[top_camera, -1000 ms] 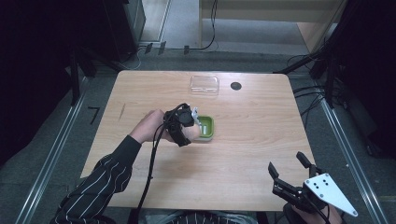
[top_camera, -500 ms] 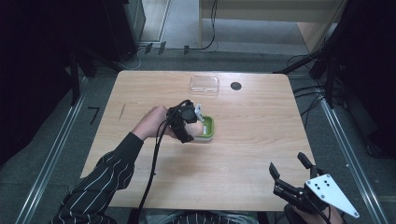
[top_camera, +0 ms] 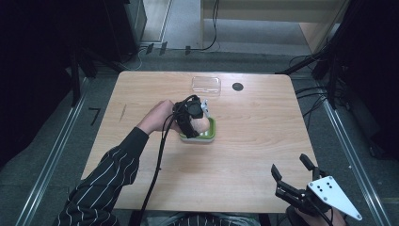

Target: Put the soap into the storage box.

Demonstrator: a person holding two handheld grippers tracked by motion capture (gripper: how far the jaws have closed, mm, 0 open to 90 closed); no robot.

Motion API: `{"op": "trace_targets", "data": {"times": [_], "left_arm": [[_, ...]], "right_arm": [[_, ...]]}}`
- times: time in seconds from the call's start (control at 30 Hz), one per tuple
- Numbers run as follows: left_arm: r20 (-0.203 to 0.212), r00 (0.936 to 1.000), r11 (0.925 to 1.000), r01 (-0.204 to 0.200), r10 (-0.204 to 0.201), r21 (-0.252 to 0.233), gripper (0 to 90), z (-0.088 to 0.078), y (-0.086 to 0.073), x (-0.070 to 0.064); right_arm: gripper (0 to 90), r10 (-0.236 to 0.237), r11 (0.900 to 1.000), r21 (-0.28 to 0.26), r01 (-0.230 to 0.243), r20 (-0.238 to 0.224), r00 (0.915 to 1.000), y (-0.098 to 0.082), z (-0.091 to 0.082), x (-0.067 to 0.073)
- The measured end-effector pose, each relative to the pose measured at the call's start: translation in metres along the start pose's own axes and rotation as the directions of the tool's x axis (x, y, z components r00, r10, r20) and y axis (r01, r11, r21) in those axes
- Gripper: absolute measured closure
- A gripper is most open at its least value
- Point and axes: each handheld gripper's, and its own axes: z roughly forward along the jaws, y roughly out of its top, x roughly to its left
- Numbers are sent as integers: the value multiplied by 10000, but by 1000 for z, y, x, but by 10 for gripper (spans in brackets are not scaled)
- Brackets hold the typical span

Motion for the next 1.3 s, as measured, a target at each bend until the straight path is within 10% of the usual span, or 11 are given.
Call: {"op": "trace_targets", "data": {"times": [0.7, 1.3], "left_arm": [[-52, 9977, 9967, -673, 676, 462, 333, 24, 12, 17], [384, 9981, 9958, -515, 487, 763, 333, 58, 9, 34]], "right_arm": [[132, 16, 10000, -3, -16, -17, 10000, 0, 0, 0], [132, 7, 10000, -6, -7, -16, 10000, 0, 0, 0]]}}
